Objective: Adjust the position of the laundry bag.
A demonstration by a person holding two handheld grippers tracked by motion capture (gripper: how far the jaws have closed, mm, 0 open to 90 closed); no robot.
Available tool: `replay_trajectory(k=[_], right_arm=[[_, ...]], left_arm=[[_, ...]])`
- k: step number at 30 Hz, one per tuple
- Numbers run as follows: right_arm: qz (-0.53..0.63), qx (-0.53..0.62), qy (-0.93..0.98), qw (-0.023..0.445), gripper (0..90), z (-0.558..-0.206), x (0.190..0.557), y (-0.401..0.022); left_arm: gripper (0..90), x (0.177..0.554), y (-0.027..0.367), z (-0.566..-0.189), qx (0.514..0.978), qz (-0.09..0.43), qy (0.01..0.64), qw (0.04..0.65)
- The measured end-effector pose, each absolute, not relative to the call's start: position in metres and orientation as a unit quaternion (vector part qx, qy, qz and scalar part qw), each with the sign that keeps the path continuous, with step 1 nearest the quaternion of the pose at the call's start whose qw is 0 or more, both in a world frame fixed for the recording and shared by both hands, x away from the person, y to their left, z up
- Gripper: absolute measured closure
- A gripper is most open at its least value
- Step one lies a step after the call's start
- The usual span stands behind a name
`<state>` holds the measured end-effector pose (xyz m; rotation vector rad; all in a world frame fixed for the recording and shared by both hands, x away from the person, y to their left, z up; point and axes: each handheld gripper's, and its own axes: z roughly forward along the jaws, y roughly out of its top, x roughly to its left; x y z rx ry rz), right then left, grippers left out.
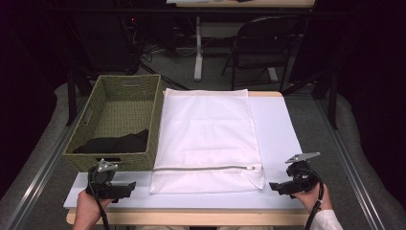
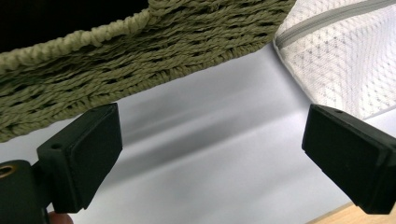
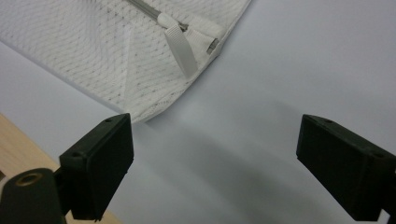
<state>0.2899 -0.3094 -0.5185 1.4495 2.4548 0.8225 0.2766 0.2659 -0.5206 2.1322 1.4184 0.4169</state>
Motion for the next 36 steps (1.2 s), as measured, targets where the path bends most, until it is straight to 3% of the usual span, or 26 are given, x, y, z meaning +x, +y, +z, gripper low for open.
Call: replay_trajectory(k=[13, 28, 36], right_arm=[[0.296, 0.472, 0.829, 0.052, 16.0, -0.523, 0.293, -0.291], [0.302, 0.476, 0.824, 0.052, 22.2, -0.525, 0.299, -0.284], [0.296, 0.473, 0.829, 0.041, 30.8, -0.529, 0.301, -0.271]], left_arm=[[5.5, 0.274, 0.256, -0.522, 0.803, 0.127, 0.509, 0.282], [6.8, 0.278, 0.233, -0.523, 0.820, 0.108, 0.487, 0.279], [9.7, 0.283, 0.218, -0.525, 0.832, 0.093, 0.471, 0.278]])
